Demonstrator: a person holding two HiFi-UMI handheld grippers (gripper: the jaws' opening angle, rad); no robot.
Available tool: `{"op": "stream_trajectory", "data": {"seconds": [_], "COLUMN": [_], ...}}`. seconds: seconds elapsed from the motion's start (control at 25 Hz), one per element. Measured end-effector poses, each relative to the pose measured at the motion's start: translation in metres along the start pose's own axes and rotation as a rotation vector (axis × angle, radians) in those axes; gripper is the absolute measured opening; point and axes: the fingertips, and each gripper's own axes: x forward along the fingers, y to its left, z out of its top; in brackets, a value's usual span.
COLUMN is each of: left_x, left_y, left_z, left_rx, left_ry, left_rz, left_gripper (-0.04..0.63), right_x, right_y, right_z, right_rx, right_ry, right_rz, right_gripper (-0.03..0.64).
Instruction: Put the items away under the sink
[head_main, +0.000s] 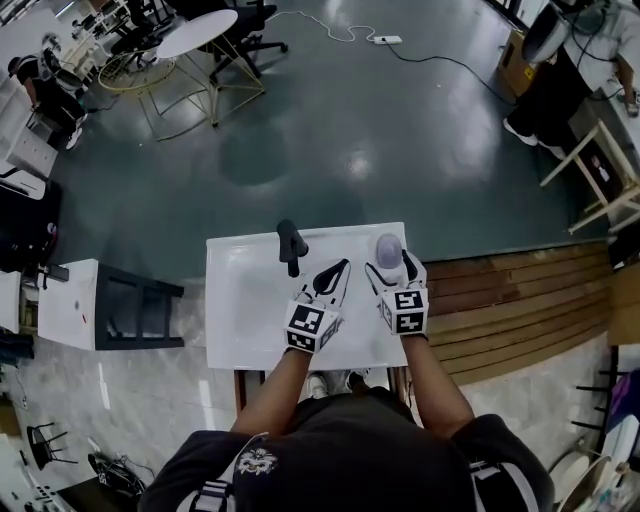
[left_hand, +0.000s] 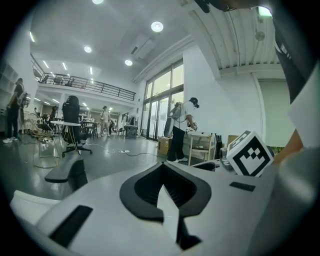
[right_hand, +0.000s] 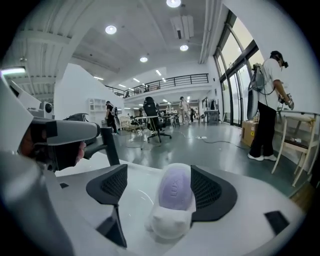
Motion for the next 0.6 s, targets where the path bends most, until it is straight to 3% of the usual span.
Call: {"op": "stream_trajectory", "data": {"seconds": [0.24,0.6], "left_x": [0.004,0.007], "left_y": [-0.001,0.008], "left_z": [-0.011,-0.024], "left_rx": [0.007,-0.036], "left_ry": [0.031,0.047], "left_rz": [-0.002,0.02], "left_gripper": [0.0,0.0], "right_x": [0.022,0.064], "right_y": [-0.013,-0.025], "right_z": [-0.02,-0.053], "right_rx": [0.029,0.092], "right_ry": [0.073,0.202], "right_rz": [-0.028,-0.056], "right_gripper": [0.466,0.502]}}
